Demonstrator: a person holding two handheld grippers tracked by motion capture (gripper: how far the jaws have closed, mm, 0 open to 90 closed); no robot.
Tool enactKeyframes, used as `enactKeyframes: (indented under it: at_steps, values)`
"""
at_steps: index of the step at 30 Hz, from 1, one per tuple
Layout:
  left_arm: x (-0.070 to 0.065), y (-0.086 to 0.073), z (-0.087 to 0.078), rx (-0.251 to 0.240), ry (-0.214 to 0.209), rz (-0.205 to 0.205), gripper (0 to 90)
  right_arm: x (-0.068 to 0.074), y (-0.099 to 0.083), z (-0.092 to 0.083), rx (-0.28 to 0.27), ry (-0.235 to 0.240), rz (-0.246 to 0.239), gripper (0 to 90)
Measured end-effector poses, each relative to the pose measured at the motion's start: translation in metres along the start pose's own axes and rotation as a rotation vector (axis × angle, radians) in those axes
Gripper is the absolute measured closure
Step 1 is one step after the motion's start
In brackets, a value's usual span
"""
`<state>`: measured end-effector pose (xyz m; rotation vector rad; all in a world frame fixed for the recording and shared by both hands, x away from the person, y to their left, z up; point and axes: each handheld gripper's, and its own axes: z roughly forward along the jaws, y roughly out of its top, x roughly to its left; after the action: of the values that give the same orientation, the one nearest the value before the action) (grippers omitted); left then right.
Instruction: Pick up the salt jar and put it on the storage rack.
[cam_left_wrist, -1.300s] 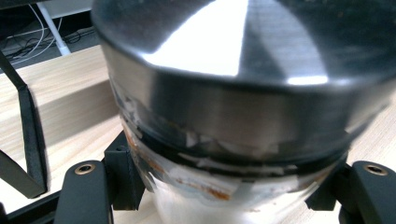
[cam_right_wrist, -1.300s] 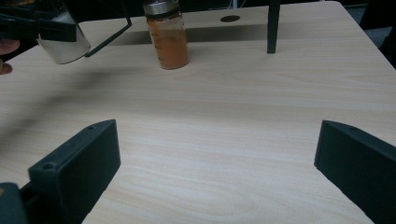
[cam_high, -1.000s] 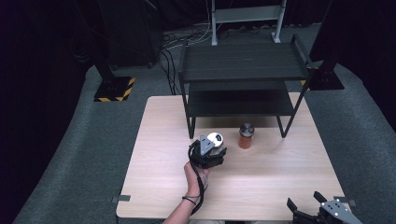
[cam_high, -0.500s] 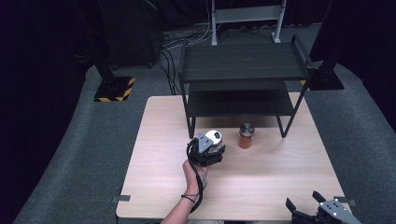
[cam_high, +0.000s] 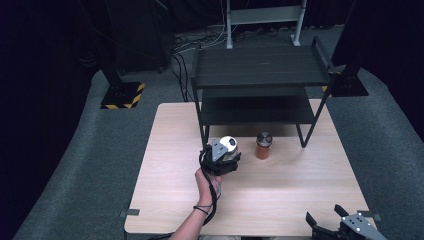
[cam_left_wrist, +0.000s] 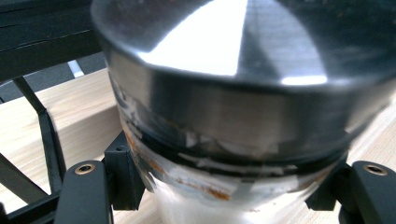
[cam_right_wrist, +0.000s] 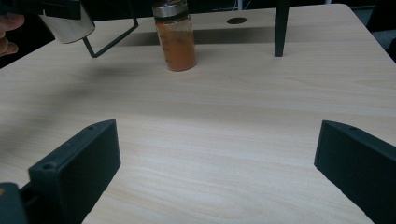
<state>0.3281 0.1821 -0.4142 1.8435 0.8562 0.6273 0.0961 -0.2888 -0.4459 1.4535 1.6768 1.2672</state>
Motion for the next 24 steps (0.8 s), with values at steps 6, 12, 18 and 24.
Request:
enactKeyframes:
  at_steps: [6,12,18,24]
  values:
    - [0.001,0.003,0.002,-0.002,-0.004,0.002,31.1,0.0,0.0,0.0,-0.002,-0.002,0.001,0.0]
    - [0.002,0.005,0.002,-0.008,-0.004,0.002,31.1,0.0,0.0,0.0,0.003,-0.001,-0.001,0.0]
    - [0.002,0.007,0.001,-0.013,-0.003,0.002,31.1,0.0,0.001,-0.001,0.001,-0.003,-0.003,0.0]
    - [0.003,0.01,-0.001,-0.02,-0.003,0.007,31.1,0.001,0.001,-0.001,0.005,-0.004,-0.004,0.0]
